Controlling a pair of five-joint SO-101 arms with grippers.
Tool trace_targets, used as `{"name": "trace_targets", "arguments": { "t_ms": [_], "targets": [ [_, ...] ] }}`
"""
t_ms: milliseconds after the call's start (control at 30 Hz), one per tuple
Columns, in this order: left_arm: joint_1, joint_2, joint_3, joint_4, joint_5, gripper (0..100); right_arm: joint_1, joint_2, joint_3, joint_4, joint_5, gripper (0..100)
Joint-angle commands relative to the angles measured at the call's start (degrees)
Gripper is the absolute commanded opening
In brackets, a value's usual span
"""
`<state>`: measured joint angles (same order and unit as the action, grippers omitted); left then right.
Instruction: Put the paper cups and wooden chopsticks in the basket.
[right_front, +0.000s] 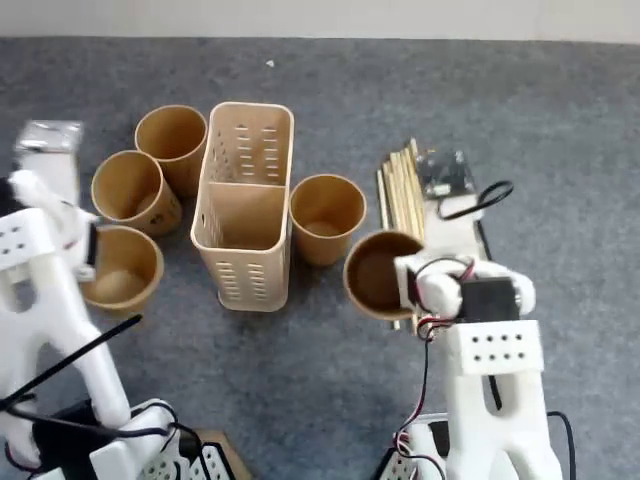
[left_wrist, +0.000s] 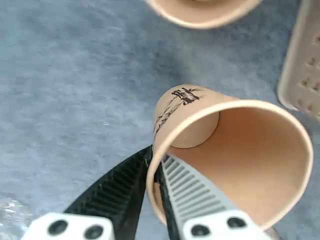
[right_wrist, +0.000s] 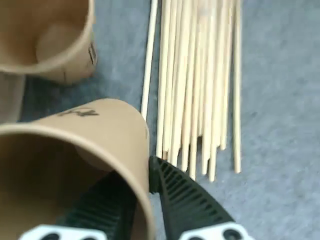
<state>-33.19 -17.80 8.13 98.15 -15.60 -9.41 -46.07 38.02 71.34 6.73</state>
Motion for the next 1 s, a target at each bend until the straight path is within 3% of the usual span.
{"name": "trace_targets", "arguments": {
  "t_ms": [0, 233, 367, 467, 567, 667, 967],
  "targets": [
    [-4.44, -0.75, -8.66, 0.70, -2.99, 0, 0.66, -0.57, -10.33, 3.30, 0.62, 0.5],
    [-6.37, -0.75, -29.58, 1.67, -0.18, 0, 0.48, -0.57, -22.46, 6.11, 0.18, 0.5],
    [2.07, -0.75, -41.71, 1.76, 4.84, 0, 0.48, -0.57, -27.21, 5.41, 0.00, 0.5],
    [13.85, -0.13, -47.78, 1.58, 10.37, 0, 0.48, -0.57, -30.81, 5.41, -2.73, 0.5],
    [25.10, 0.66, -46.55, 0.18, 17.58, 0, 0.48, -0.57, -33.10, 5.85, -3.25, 0.5],
    [31.87, 5.14, -44.18, -3.87, 22.86, 0, 0.48, -0.57, -33.54, 5.93, -2.99, 0.5],
    [35.21, 23.96, -44.79, -7.47, 26.81, 0, 0.48, -0.22, -33.36, 6.02, -2.99, 0.5]
  ]
}}
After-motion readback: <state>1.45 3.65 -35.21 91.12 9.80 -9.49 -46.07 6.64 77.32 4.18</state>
